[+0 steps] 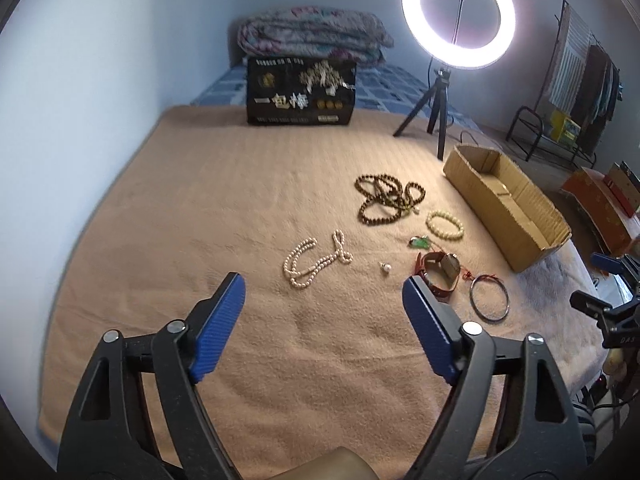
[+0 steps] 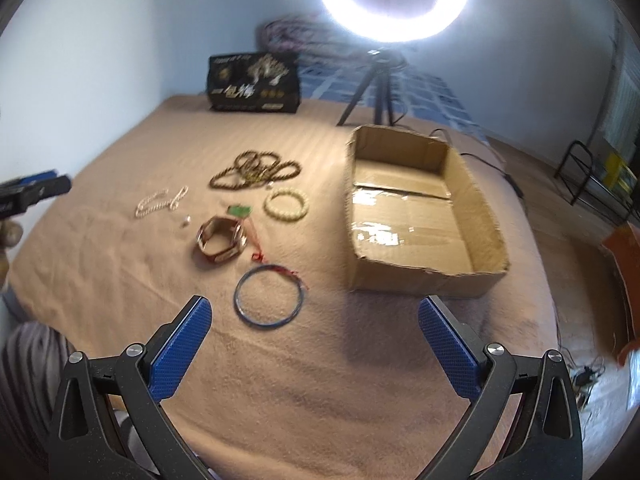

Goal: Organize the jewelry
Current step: 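Reach the left tool to the white pearl necklace while the right tool approaches the blue bangle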

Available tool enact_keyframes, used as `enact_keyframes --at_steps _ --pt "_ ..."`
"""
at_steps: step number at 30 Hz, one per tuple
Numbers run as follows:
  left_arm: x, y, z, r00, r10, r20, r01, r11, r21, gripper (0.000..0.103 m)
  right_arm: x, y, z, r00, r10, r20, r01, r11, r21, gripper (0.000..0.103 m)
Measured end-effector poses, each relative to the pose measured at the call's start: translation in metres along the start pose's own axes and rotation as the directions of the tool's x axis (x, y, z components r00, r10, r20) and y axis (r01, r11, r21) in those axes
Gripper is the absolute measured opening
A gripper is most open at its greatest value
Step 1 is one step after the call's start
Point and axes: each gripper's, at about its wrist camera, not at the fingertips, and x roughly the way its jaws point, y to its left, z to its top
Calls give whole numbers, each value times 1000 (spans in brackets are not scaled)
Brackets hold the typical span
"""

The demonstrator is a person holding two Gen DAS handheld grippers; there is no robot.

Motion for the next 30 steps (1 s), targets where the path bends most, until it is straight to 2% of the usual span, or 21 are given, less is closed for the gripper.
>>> enact_keyframes --at_steps 4,13,20,22,30 --pt "33 7 2 997 -34 -66 34 999 8 69 19 4 -1 998 45 -44 -46 999 -15 103" --pt "97 15 1 979 -74 -191 80 997 20 68 53 8 0 991 73 -110 -75 997 -8 103" --pt "126 22 3 970 -88 -227 88 996 -9 68 74 11 -2 986 72 -149 -74 997 -8 103" --pt "134 22 3 967 -85 -240 86 996 -6 60 78 11 -3 985 72 -158 -73 997 -1 103" --pt "148 20 4 966 -91 -243 93 996 -2 54 93 12 -5 978 86 -190 -83 996 25 103"
